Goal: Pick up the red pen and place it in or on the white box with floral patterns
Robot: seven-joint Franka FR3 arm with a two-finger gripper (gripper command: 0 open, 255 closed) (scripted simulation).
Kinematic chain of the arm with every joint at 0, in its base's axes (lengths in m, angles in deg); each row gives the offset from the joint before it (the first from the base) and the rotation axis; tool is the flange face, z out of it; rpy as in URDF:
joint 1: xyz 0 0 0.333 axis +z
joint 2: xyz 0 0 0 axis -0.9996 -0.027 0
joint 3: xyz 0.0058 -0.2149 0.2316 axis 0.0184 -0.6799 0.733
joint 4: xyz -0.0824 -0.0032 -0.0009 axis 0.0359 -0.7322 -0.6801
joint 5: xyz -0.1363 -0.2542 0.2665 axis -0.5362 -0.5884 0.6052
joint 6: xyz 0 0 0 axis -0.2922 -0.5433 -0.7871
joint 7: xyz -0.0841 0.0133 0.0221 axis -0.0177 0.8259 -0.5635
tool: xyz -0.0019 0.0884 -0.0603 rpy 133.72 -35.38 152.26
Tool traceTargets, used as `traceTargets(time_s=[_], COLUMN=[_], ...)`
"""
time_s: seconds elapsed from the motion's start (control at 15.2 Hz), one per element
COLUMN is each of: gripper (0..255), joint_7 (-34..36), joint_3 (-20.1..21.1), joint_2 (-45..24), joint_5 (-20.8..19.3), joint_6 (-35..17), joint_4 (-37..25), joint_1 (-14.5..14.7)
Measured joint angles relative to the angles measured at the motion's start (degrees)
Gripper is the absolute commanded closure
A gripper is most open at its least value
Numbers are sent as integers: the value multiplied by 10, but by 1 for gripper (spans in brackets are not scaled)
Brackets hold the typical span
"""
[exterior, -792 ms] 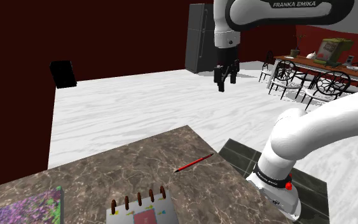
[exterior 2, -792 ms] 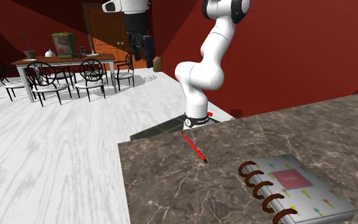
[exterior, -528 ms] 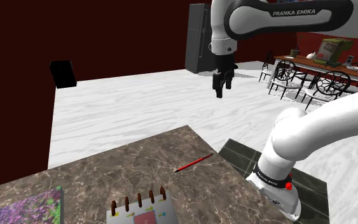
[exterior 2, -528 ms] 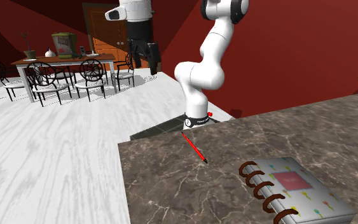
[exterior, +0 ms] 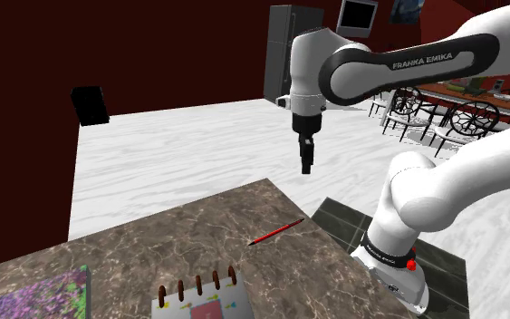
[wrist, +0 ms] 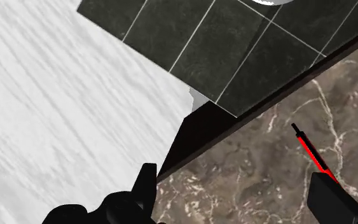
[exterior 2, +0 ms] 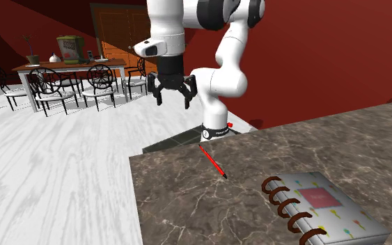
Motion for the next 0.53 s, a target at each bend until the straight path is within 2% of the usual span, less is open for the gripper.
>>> traceTargets(time_s=[0.53], gripper=[0], joint_7=[-185], joint_3=[-10], joint_2=[36], joint_5=[25], joint_6=[-130], joint_4=[133], joint_1=[133])
